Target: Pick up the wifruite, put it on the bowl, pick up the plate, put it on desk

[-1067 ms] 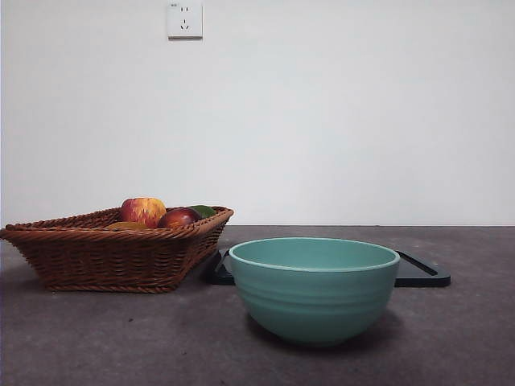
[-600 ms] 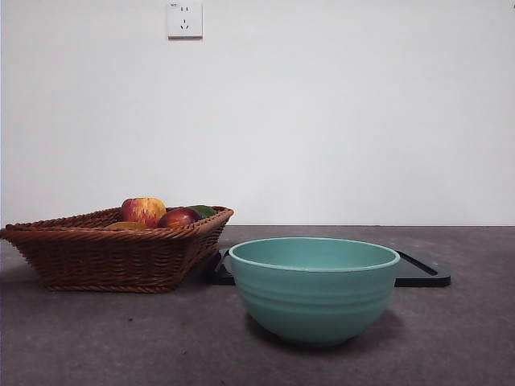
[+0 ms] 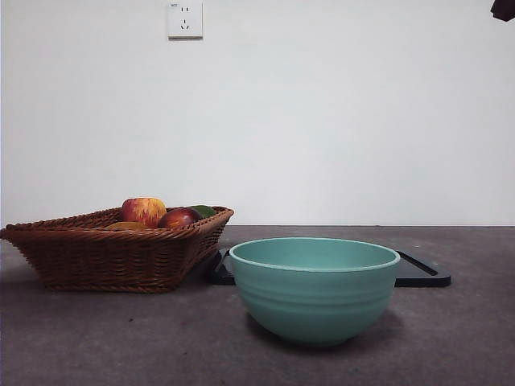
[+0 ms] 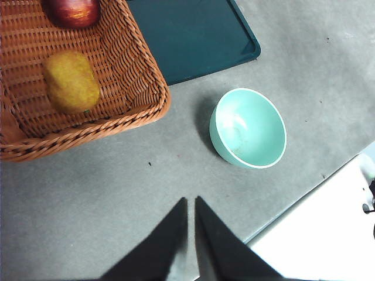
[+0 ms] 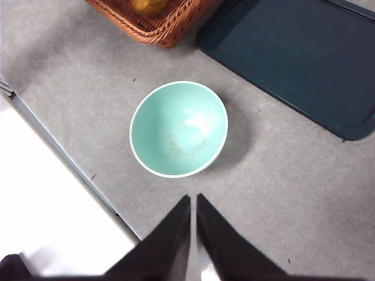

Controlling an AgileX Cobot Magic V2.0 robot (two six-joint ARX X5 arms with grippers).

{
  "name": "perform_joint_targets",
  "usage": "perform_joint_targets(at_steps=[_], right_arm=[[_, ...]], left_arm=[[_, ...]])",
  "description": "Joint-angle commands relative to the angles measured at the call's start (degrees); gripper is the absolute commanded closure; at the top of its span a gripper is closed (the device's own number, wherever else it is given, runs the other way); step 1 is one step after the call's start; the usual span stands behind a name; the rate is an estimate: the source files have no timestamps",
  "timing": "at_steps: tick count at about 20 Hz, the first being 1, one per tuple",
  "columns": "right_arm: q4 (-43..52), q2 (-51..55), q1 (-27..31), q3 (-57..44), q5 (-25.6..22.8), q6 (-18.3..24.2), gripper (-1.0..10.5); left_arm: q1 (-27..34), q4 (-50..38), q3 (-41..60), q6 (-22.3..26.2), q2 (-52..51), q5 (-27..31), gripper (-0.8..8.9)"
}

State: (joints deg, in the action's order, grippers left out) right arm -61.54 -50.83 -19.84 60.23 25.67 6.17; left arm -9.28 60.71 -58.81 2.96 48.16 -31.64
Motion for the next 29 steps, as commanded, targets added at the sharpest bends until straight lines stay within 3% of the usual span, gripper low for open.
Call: perform_joint_targets(at_steps=[1,3,4,10,15,22,26,29], right_arm=[[0.17,-0.42,-0.28,0.92,0.46,-0.63,7.9],[0.20,-0.42,-0.28,0.92,0.46,-1.55,5.7],[0.17,-0.42,-0.28,0.92,0.48,-1.70,5.5],[0.22,-0.42,-0.28,0.92,0.46,-1.73,5.5],[1.86,-0.42,-0.28,0.92,0.44,-2.82,5.5],[2.84,-0.39,-0.28,0.92,0.39,-2.97,5.5],[3.21,-0.39,-0.28,0.92,0.39,-2.99,5.5],[3.21,-0.39,-0.28,0.92,0.26,-2.97,5.5]], left_arm=[[-0.17,-0.28,-1.36,0.74,0.31,-0.22,6.57],[-0.20,-0.26,-1.36,0.42,0.31,-0.22,3.88],[-0.20,-0.26,-1.36,0.39,0.31,-0.22,3.46],[-0.26,-1.14,-1.36,-0.83,0.94,0.22,3.49],[-4.09,-6.58,-1.46,-4.20,6.73,5.53,3.51],[-11.52,-15.10,-4.76,-7.34,22.64,19.37,3.54],[-12.57,-16.57,-9.70,-7.54,32.92,26.88,3.54],[-12.57,-18.84,-12.61,-7.54,39.47,29.18,3.55]])
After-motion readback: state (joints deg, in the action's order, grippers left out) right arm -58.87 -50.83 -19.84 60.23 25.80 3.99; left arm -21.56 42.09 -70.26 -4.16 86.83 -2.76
